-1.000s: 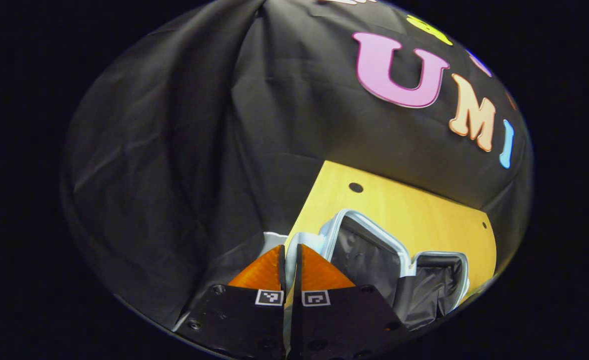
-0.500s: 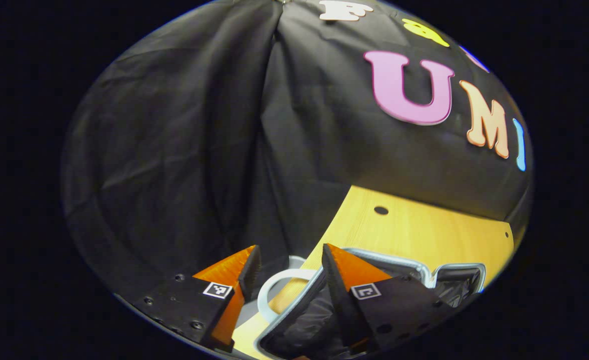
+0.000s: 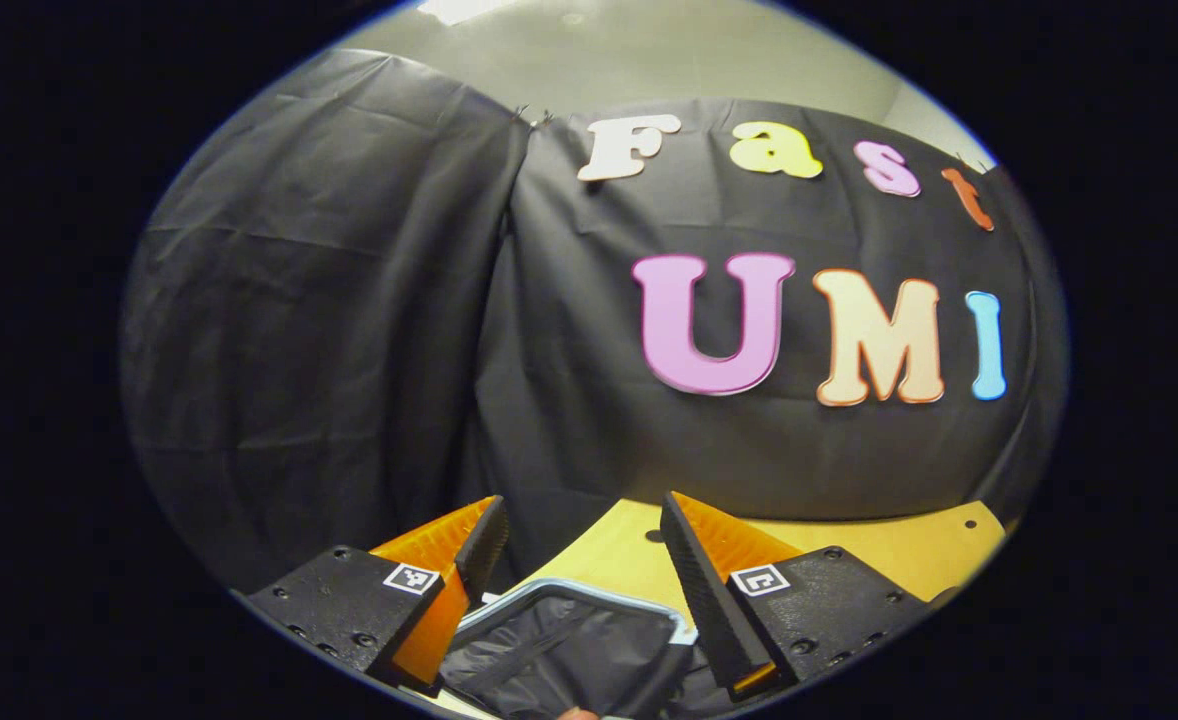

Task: First open the suitcase, pack the skin care products into it, and then close the suitcase.

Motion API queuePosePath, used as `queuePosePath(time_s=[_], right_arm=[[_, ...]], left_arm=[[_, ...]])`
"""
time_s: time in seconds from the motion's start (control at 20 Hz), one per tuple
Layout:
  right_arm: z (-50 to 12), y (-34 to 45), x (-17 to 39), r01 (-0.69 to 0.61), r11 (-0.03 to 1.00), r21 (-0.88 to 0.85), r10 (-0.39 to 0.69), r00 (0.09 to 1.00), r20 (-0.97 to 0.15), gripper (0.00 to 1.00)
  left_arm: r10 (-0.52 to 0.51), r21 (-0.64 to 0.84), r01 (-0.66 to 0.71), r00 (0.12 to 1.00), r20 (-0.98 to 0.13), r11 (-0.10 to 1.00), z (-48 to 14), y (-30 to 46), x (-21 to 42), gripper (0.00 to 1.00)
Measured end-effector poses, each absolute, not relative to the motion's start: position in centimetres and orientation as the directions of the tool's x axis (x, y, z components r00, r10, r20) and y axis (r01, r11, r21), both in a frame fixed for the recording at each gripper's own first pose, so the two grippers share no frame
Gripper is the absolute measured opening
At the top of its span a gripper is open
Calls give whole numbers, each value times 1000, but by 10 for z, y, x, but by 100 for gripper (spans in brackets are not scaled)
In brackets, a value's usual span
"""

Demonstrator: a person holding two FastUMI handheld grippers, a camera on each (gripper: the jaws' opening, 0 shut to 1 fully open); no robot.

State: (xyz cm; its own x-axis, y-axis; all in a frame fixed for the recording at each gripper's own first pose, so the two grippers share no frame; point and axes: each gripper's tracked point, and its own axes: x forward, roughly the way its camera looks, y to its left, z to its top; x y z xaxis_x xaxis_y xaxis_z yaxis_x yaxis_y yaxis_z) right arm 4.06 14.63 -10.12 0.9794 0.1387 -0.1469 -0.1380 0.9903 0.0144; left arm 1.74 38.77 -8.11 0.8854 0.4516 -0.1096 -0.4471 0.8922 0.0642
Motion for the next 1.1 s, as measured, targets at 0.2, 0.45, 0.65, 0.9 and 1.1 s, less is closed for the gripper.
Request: queuePosePath(time_s=[0.2, 0.45, 0.65, 0.9, 1.1], right_arm=[[-100, 118, 41, -171, 985, 18, 172, 976, -132, 98], [-101, 88, 37, -225, 974, 37, 228, 968, -109, 99], [-106, 77, 41, -239, 970, 48, 243, 965, -99, 98], [-115, 77, 46, -273, 961, 49, 277, 953, -124, 98], [-119, 70, 47, -278, 960, 34, 280, 950, -141, 98]], left_arm=[[357, 62, -352, 928, -104, 934, -75, 304, 29, 88], [227, 67, -220, 966, -124, 973, -97, 202, 26, 90], [80, 51, -72, 981, -175, 996, -126, 118, 21, 90], [-93, -12, 93, 955, -281, 996, -171, 44, 16, 88], [-221, -62, 216, 878, -424, 974, -229, -12, -5, 89]])
